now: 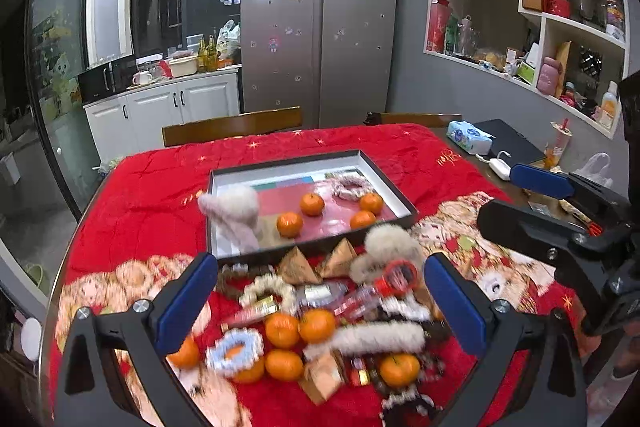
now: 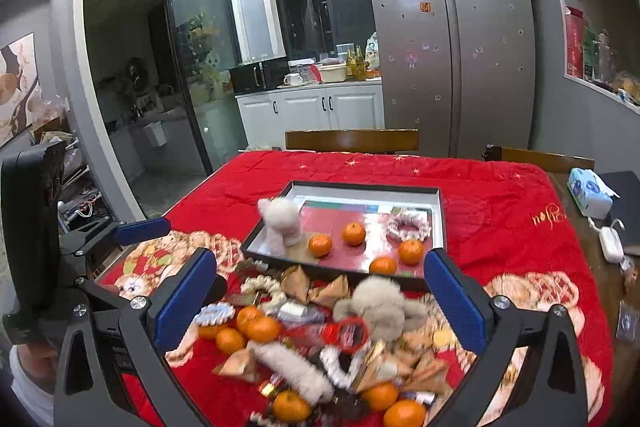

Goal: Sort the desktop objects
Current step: 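Withdraw both open grippers from the tray back toward the pile, then grasp a mandarin with the right gripper while the left gripper grasps another mandarin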

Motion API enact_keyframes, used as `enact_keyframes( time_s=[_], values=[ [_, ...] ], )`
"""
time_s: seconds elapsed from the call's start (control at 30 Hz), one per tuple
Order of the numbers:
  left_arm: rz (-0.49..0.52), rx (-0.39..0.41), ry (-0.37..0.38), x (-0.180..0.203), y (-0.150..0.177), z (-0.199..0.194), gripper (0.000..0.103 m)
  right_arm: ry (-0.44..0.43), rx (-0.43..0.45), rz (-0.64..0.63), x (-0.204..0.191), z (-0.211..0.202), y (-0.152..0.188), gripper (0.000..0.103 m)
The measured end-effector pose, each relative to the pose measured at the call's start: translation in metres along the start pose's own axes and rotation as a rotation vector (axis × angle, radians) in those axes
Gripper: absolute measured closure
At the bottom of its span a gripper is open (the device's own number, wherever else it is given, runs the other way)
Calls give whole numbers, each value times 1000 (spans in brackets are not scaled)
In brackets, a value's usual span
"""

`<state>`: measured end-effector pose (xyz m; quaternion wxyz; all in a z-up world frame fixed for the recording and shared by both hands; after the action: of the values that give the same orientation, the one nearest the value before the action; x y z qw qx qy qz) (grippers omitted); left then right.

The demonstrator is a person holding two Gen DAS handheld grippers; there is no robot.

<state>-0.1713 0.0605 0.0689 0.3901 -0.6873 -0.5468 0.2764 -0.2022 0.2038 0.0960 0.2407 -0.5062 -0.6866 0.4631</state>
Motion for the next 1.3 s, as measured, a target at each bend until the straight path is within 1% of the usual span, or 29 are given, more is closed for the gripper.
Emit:
enact_keyframes(
  time_s=[0.2, 0.37, 0.5, 0.6, 0.77, 0.87, 1.03, 1.13, 1.3],
  values=[
    [-20, 17, -7, -1, 40, -35, 0, 14, 28, 19, -9, -31, 33, 0],
    [-26, 20, -7, -7, 68, -61, 0, 17, 30, 48, -14, -46, 60, 0],
    [-30, 28, -34, -21, 72, -72, 0, 14, 11, 51, -18, -48, 69, 0],
    [-46, 43, -53, -35, 71, -78, 0, 11, 27, 64, -19, -52, 68, 0],
    [-70, 32, -71, -53, 73, -75, 0, -4, 21, 61, -26, -47, 67, 0],
    [-74, 18, -66, -55, 76, -68, 0, 2, 23, 65, -25, -46, 67, 0],
    [-58, -18, -30, -38, 83, -50, 0, 42, 36, 103, -3, -52, 70, 0],
    [-50, -35, -1, -24, 88, -37, 0, 61, 26, 132, 12, -52, 76, 0],
    [-44, -68, 28, -3, 95, -19, 0, 85, 9, 111, 25, -53, 87, 0]
  ],
)
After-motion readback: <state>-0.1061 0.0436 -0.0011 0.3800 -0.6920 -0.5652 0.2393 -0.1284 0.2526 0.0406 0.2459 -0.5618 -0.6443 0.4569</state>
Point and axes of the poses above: each gripper's, at about its wrist camera, not at the fingertips, and z roughly the way its jaws point, x to its right, y to its underside, the point moved 7 cm from there along z, roughly the way its jaws point, and after that the axes turned 2 degrees about x, right-handed, at the moved point
